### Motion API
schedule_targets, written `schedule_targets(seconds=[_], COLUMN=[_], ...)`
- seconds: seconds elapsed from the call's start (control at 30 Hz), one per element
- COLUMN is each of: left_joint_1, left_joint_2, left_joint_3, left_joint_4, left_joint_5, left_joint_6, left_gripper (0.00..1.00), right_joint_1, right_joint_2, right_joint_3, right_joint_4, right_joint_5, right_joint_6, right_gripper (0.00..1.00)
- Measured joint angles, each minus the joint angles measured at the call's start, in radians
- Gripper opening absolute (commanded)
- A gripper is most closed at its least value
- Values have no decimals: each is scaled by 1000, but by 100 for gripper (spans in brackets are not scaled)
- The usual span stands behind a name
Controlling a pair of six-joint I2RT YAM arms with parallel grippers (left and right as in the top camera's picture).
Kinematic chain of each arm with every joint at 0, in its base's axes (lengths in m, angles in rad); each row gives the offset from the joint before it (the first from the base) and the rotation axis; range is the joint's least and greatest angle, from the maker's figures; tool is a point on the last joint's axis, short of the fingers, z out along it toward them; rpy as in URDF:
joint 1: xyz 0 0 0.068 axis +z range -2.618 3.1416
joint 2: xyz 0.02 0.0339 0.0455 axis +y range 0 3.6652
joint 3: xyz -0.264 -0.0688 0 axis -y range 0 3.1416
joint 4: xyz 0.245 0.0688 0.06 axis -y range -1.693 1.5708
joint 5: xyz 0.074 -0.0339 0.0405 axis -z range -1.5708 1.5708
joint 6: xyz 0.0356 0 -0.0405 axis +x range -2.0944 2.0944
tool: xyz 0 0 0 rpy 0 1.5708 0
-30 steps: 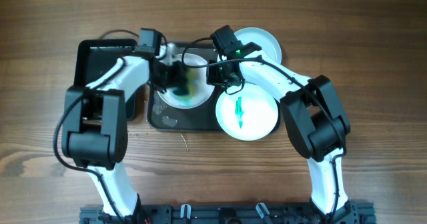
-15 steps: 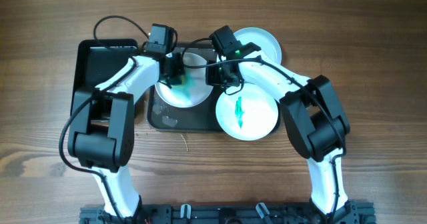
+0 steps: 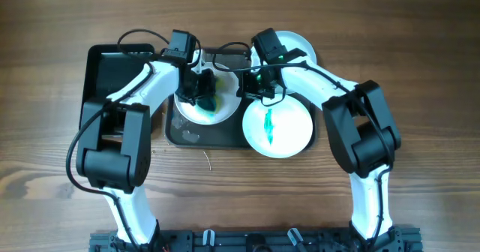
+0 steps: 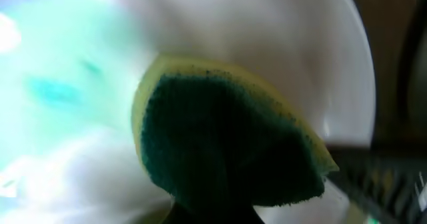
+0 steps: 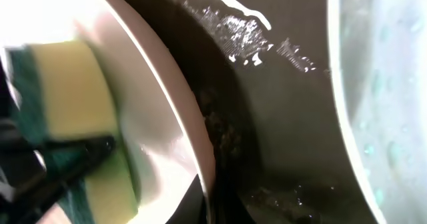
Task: Clean dirty plates on tray and stack at the side
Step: 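Scrub the green streak on the left plate with the sponge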
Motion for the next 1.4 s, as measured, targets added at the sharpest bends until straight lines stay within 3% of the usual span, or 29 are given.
schedule_targets(seconds=[0.13,0.27,0.43,0.47,0.57,0.73,0.9,1.2,1.3,1.4], left_joint_1=[-24,-44,-49,-49,-57,-62,-53,-29,-35,-38], left_joint_2=[3,6,7,7,11,11,11,16,21,20], left_joint_3=[-8,-14,-3,7,29,52,69,57,50,51], left_joint_4=[-24,93,188,183,125,-42,-164,-148,-83,-26], left_joint_5=[70,29,-201,-319,-496,-605,-528,-15,1,-130], left_joint_6=[73,75,7,-29,-79,-118,-86,212,212,102], left_gripper=[4,4,4,4,4,4,4,4,4,4], right_joint_1=[-4,-5,-5,-4,1,20,22,19,19,19], right_joint_2=[0,0,0,0,0,0,0,0,0,0], right_joint_3=[-8,-9,-9,-9,-10,-14,-18,-19,-20,-20], right_joint_4=[9,10,12,13,16,16,8,3,5,5], right_joint_5=[-22,-26,-29,-31,-35,-47,-62,-69,-69,-69], right_joint_6=[-11,-14,-14,-14,-14,-18,-37,-37,-36,-36], right_gripper=[4,4,4,4,4,4,4,4,4,4])
